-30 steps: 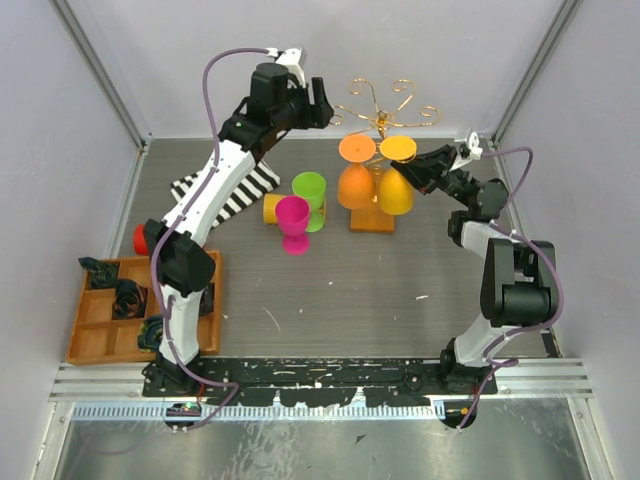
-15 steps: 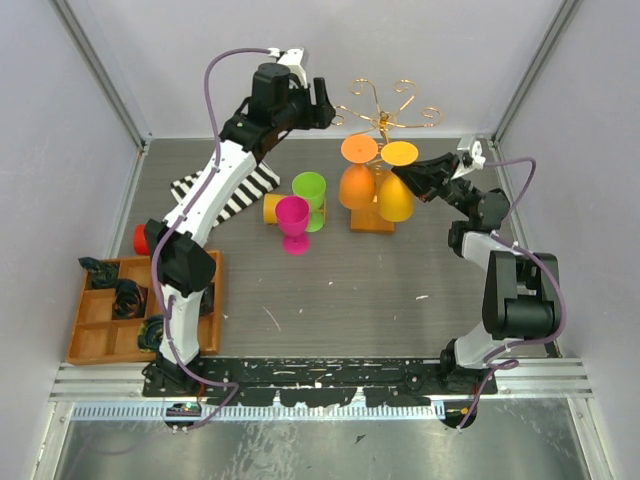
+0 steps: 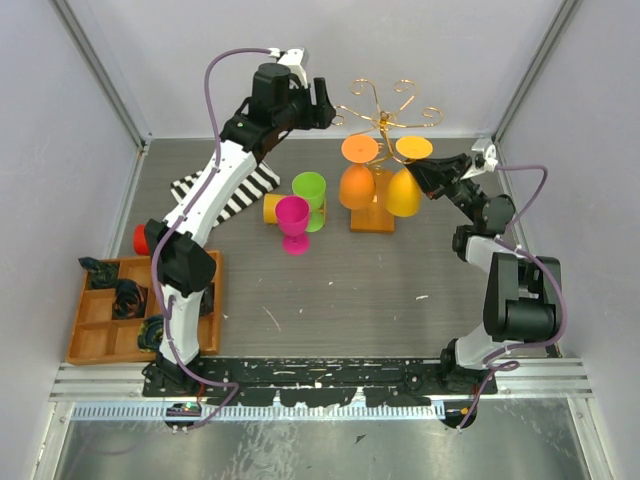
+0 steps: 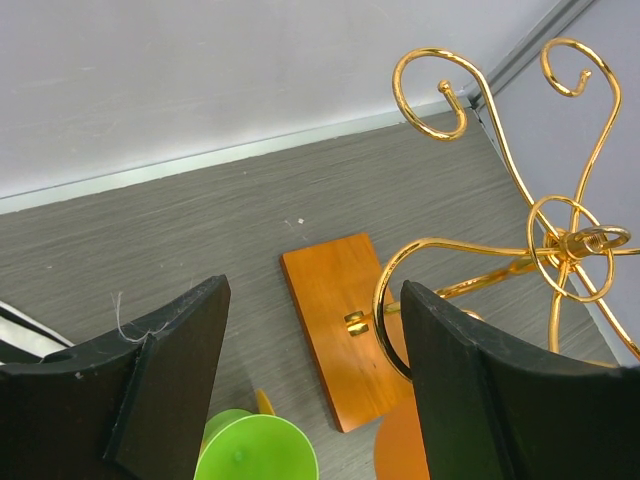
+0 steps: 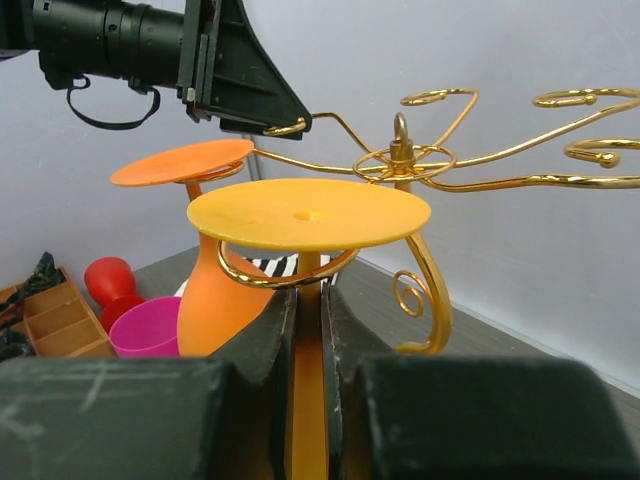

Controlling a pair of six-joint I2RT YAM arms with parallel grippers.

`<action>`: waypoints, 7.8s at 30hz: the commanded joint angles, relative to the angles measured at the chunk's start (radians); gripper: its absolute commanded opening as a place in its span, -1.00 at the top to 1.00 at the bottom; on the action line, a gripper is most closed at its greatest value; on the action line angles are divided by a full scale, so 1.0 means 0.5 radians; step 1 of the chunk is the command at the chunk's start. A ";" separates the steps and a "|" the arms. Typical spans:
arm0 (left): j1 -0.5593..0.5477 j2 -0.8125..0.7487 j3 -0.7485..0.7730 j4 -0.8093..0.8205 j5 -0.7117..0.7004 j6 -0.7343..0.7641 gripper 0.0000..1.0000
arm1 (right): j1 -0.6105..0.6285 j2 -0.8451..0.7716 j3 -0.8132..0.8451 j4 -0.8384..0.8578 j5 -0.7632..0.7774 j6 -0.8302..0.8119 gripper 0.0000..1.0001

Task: Place the wine glass upside down on the wine glass rack
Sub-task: Turn the wine glass upside down at the wine rack, then adjust the wine rack at the center of the board.

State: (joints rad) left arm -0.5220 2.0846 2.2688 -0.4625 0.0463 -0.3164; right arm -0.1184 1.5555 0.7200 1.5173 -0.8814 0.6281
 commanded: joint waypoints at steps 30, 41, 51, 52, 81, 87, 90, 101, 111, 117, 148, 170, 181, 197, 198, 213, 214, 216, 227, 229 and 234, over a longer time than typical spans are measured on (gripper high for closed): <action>-0.024 0.014 0.057 -0.132 0.026 0.053 -0.55 | -0.026 0.079 0.184 0.055 -0.009 -0.035 -0.01; -0.024 -0.011 0.056 -0.132 0.017 0.053 -0.58 | -0.087 -0.209 -0.098 -0.264 0.078 -0.280 -0.93; -0.024 -0.064 0.158 -0.129 0.094 0.015 -0.66 | -0.113 -0.632 -0.268 -0.816 0.219 -0.381 -1.00; -0.025 -0.076 0.164 -0.127 0.100 0.006 -0.66 | -0.114 -0.683 -0.294 -0.859 0.228 -0.386 -1.00; -0.024 -1.040 -0.893 -0.034 -0.067 0.097 -0.69 | -0.119 -1.352 0.105 -3.267 0.976 -0.297 -1.00; -0.024 -1.488 -1.477 -0.070 -0.224 0.119 -0.68 | -0.117 -1.489 0.029 -3.385 0.853 -0.211 -1.00; -0.024 -1.741 -1.725 -0.100 -0.289 0.118 -0.68 | -0.117 -1.521 0.034 -3.561 0.859 -0.269 -1.00; -0.024 -2.299 -2.284 -0.313 -0.358 0.095 -0.69 | -0.119 -1.631 0.220 -4.161 1.061 -0.416 -1.00; -0.024 -2.433 -2.512 -0.404 -0.229 0.186 -0.71 | -0.116 -1.772 0.470 -4.474 1.221 -0.527 -1.00; -0.024 -2.469 -2.665 -0.376 -0.219 0.236 -0.69 | -0.096 -1.646 0.875 -4.720 1.253 -0.810 -0.87; -0.024 -2.575 -2.802 -0.646 -0.446 0.111 -0.67 | 0.513 0.442 2.967 -4.339 0.980 -1.336 -0.21; -0.027 -2.613 -2.881 -0.581 -0.405 0.068 -0.68 | 0.693 0.596 2.962 -4.410 1.446 -1.552 0.20; -0.027 -2.590 -2.876 -0.583 -0.406 0.068 -0.68 | 0.710 0.412 2.690 -4.227 1.439 -1.507 0.62; -0.026 -2.568 -2.870 -0.581 -0.399 0.070 -0.68 | 0.826 0.192 2.392 -4.061 2.164 -1.174 0.98; -0.028 -2.568 -2.869 -0.582 -0.399 0.071 -0.68 | 0.831 0.174 2.373 -4.057 2.237 -1.135 0.98; -0.028 -2.559 -2.872 -0.581 -0.377 0.069 -0.69 | 0.911 0.083 2.350 -4.224 2.913 -0.660 0.98; -0.027 -2.560 -2.873 -0.582 -0.375 0.071 -0.69 | 0.929 0.108 2.385 -4.251 2.960 -0.651 0.98; -0.027 -2.562 -2.873 -0.581 -0.375 0.069 -0.69 | 0.974 0.158 2.449 -4.292 3.054 -0.647 0.98; -0.028 -2.553 -2.873 -0.578 -0.360 0.071 -0.69 | 1.052 0.252 2.549 -4.453 3.582 -0.362 0.98; -0.027 -2.551 -2.871 -0.578 -0.357 0.071 -0.69 | 1.051 0.236 2.548 -4.461 3.641 -0.324 0.98; -0.028 -2.552 -2.873 -0.579 -0.357 0.071 -0.69 | 1.051 0.173 2.447 -4.461 3.772 -0.244 0.98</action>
State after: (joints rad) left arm -0.5331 0.8093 0.8318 -0.7673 -0.1436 -0.2779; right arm 0.3981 1.7065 1.9385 -0.7719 0.8886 0.4274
